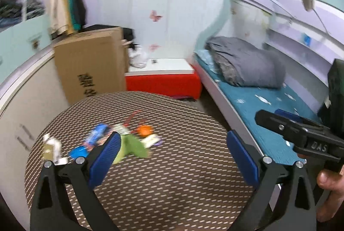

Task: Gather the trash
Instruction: 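Move both empty grippers back over the table, then grasp the white-and-olive carton with the left gripper while the right gripper grasps the blue packet, then carry the carton and blue packet to the wastebasket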

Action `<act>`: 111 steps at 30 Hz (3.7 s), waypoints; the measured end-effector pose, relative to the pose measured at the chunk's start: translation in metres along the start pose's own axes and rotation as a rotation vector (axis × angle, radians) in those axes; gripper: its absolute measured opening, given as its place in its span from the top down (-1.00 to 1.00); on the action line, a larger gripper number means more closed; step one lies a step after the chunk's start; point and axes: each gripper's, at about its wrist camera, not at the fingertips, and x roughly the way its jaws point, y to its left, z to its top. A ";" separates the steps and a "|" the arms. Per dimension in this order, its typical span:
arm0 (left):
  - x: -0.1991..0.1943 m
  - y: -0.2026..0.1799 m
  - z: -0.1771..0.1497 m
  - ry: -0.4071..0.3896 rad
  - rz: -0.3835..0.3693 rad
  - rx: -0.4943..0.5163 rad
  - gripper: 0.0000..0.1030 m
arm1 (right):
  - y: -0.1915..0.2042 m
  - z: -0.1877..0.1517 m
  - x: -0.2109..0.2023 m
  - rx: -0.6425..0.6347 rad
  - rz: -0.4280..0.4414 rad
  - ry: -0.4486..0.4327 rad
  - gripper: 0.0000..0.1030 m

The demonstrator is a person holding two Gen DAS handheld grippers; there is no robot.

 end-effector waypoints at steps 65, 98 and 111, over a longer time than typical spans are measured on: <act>-0.016 0.239 -0.113 0.115 0.224 -0.327 0.10 | 0.228 -0.095 0.201 -0.475 0.263 0.352 0.66; -0.028 0.023 0.004 -0.049 -0.072 -0.032 0.13 | 0.004 0.015 -0.038 -0.160 0.104 -0.133 0.70; 0.028 -0.107 0.019 0.031 -0.257 0.128 0.13 | -0.174 -0.029 -0.029 0.136 -0.174 -0.020 0.70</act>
